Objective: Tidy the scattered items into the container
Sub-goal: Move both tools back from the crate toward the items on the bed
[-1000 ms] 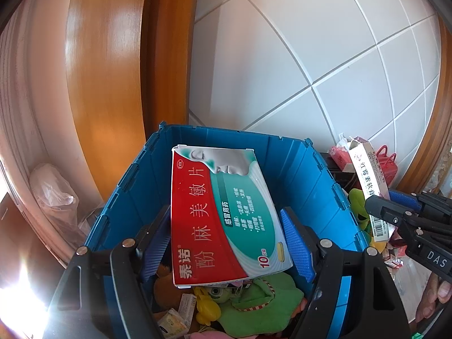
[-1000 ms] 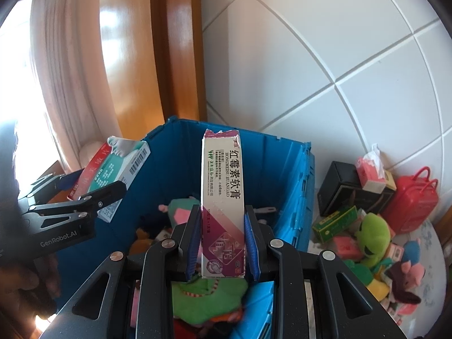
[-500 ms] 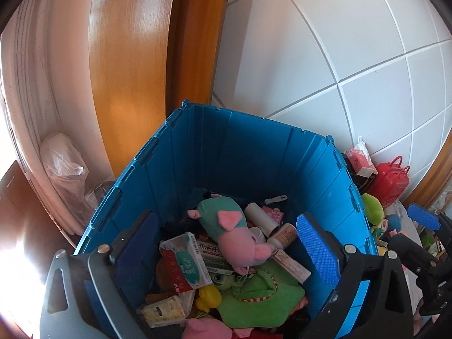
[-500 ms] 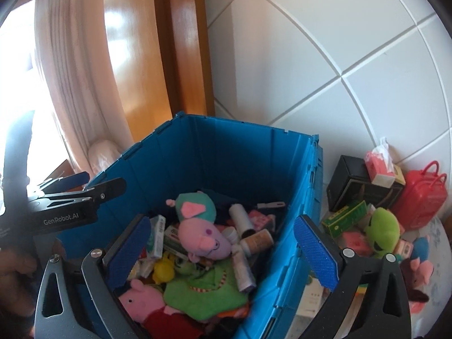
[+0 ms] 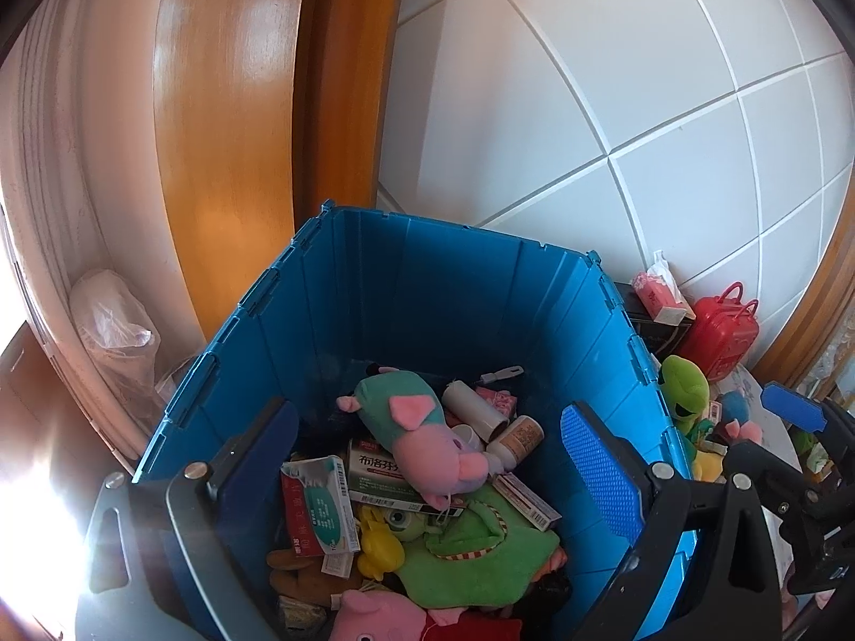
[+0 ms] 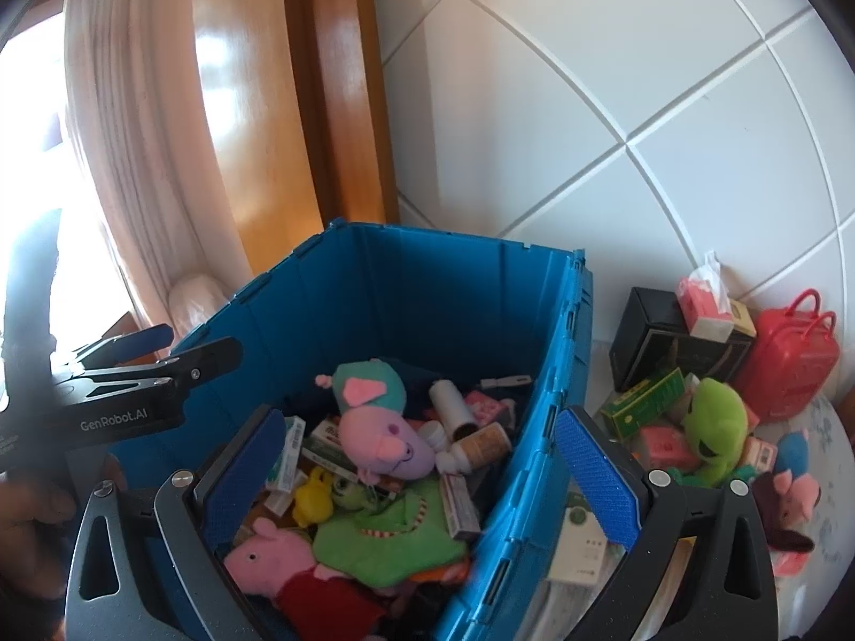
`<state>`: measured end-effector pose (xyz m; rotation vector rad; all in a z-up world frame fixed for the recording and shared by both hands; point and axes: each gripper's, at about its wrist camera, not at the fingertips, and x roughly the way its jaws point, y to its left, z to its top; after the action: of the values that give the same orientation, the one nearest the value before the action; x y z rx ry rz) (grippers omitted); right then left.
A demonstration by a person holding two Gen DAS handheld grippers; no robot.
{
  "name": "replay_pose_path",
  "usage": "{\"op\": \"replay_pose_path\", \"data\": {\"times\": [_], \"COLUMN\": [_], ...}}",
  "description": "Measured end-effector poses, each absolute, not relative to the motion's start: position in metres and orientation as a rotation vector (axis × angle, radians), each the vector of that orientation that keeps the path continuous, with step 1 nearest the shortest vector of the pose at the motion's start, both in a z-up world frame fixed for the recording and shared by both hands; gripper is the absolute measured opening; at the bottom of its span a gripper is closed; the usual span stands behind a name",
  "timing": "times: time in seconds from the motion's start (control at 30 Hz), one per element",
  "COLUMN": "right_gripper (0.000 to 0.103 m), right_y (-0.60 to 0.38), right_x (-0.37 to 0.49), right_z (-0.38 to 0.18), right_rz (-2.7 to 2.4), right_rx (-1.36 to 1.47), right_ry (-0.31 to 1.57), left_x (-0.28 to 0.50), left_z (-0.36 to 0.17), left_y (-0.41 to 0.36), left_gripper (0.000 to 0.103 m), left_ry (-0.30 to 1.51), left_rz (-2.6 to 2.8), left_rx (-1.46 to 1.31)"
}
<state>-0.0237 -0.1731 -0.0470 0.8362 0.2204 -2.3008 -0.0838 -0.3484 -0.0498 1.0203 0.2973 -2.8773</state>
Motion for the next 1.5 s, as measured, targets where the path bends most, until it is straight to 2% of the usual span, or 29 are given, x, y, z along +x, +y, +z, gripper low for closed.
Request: {"op": "replay_pose_path", "data": {"times": [0.87, 1.5], "right_gripper": [0.103, 0.103], "right_y": [-0.067, 0.061], "right_x": [0.004, -0.024], "right_z": [-0.034, -0.073], "right_rz": [-2.269, -2.337], "right_rx": [0.781, 0.903], "right_ry": [0.174, 0.093], "left_x": [-0.037, -0.046], "left_z": [-0.024, -0.048], "left_y": [-0.233, -0.096], "left_gripper": [0.100, 0.100], "left_ry": [0.188, 0.073], "left_rz": [-2.909, -2.982], "left_rx": [0.994, 1.153]}}
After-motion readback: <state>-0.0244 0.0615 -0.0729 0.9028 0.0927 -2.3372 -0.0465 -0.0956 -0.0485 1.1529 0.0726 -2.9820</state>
